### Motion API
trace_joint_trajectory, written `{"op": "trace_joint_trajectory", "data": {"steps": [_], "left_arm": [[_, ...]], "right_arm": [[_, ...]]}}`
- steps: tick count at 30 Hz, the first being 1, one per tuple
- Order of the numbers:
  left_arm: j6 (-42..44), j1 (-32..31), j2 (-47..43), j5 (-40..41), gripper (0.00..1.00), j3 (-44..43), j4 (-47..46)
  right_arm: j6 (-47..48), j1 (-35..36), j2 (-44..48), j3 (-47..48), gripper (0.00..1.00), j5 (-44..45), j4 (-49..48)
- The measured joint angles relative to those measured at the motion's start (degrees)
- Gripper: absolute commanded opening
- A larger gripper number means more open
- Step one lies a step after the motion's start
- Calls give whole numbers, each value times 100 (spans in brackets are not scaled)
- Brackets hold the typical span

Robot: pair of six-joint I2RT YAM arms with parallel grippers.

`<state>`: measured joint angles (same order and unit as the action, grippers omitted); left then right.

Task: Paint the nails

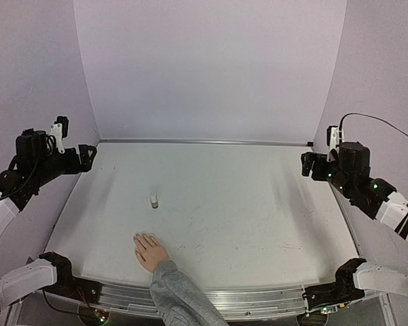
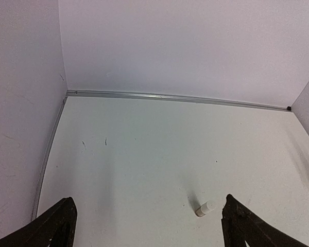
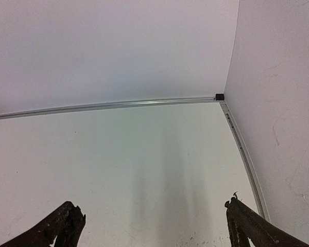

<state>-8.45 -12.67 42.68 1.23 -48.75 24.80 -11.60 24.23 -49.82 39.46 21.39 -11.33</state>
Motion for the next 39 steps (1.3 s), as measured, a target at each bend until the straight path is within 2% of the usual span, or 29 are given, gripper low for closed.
{"op": "trace_joint_trajectory", "data": {"steps": [9,17,25,31,36,39], "left_arm": [[-247,57,374,-50,99,-385,417],[-564,111,1145,-614,99,-1019,634],[-1016,118,2509,-1792,99,-1668,678],[-1270,-164,3720,-2476,100,-2037,732],[-1305,-658,4666,-2702,100,-2533,918],[-1239,-1014,5283,-2500,100,-3071,1268]], "right_arm": [[-199,-179,-664,581,98,-291,225],[-496,-284,-1128,1049,98,-428,431],[-739,-332,-1187,1126,98,-466,621],[-844,-343,-1165,1126,98,-538,695],[-933,-348,-1099,1126,98,-586,717],[-984,-348,-979,1110,98,-612,734]]}}
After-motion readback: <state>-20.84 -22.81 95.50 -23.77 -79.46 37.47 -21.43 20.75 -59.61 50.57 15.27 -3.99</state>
